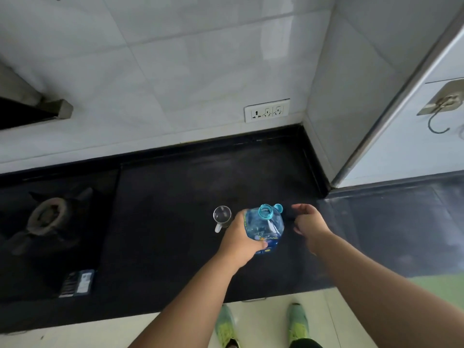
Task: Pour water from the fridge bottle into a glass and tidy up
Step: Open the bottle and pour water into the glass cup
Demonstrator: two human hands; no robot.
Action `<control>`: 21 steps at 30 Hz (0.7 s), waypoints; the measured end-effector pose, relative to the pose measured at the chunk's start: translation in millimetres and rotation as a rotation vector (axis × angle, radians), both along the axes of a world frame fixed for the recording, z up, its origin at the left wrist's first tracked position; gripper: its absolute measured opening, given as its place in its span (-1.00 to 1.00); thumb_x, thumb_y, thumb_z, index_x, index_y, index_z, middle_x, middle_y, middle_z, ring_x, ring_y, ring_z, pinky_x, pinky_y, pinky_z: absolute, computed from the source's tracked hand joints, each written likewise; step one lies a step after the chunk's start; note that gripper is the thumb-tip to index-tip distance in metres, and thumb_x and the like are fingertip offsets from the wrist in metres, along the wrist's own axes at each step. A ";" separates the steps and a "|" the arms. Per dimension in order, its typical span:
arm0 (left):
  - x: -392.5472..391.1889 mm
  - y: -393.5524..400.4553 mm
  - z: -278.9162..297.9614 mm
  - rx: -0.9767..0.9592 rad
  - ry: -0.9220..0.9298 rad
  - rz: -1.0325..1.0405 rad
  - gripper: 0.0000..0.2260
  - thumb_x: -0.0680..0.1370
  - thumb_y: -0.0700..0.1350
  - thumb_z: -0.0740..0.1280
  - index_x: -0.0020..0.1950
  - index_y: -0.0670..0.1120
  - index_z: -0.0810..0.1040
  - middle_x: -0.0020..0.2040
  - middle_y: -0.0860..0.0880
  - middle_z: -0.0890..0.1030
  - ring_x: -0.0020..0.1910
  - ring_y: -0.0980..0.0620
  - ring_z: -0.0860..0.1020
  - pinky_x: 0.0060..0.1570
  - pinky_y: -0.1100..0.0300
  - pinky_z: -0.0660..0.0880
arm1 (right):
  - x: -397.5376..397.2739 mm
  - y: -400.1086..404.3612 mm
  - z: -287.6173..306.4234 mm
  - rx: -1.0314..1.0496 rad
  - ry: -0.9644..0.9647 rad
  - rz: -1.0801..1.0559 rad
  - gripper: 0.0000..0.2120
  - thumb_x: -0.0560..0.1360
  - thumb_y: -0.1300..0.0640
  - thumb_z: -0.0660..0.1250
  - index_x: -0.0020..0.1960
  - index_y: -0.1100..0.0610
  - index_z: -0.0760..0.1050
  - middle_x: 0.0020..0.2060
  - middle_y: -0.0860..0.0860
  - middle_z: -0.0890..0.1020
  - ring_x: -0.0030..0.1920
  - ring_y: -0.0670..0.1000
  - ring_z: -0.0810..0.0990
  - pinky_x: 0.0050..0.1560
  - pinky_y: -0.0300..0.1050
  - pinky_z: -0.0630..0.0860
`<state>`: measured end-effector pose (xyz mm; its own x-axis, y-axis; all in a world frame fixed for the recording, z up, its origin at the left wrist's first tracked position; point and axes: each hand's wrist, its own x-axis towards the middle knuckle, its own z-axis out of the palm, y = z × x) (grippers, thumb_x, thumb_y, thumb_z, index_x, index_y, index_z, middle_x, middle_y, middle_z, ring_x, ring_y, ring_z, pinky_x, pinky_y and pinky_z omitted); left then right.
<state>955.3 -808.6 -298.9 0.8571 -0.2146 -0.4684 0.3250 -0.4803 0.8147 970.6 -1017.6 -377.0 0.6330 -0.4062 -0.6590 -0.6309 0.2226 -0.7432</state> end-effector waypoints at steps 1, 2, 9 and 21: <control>0.5 -2.1 -2.5 -0.006 0.002 -0.002 -0.34 0.37 -0.24 0.62 0.33 0.20 0.44 0.20 0.18 0.62 0.10 0.27 0.62 0.10 0.27 0.59 | -5.3 0.9 3.5 -0.010 -0.046 0.053 -0.55 0.52 0.49 0.11 0.19 0.10 0.55 0.04 0.05 0.59 -0.08 -0.02 0.57 -0.28 -0.20 0.50; 1.2 -4.3 -4.4 -0.006 -0.001 -0.012 -0.32 0.37 -0.24 0.62 0.36 0.18 0.43 0.22 0.18 0.61 0.14 0.25 0.61 0.13 0.25 0.60 | -11.2 3.2 9.2 -0.004 -0.102 0.123 -0.50 0.49 0.51 0.14 0.20 0.04 0.57 0.08 0.02 0.63 0.04 -0.03 0.61 -0.18 -0.17 0.54; 4.2 -3.3 -16.3 0.043 -0.036 -0.103 -0.37 0.44 -0.28 0.53 0.33 0.22 0.40 0.17 0.21 0.61 0.18 0.26 0.59 0.25 0.17 0.58 | -32.1 10.3 64.7 0.052 -0.283 0.713 -0.10 0.30 0.45 0.47 0.49 -0.18 0.36 0.31 -0.12 0.57 0.28 -0.14 0.62 0.21 -0.06 0.64; 16.3 47.2 -41.3 0.237 0.100 0.478 -0.80 0.58 -0.17 0.33 0.17 0.01 0.41 -0.01 -0.06 0.61 -0.13 -0.03 0.63 -0.03 -0.05 0.66 | -42.2 35.7 55.5 -0.400 -0.264 0.673 -0.14 0.23 0.07 0.73 0.30 -0.19 0.25 0.13 -0.25 0.53 0.12 -0.19 0.61 -0.02 -0.33 0.61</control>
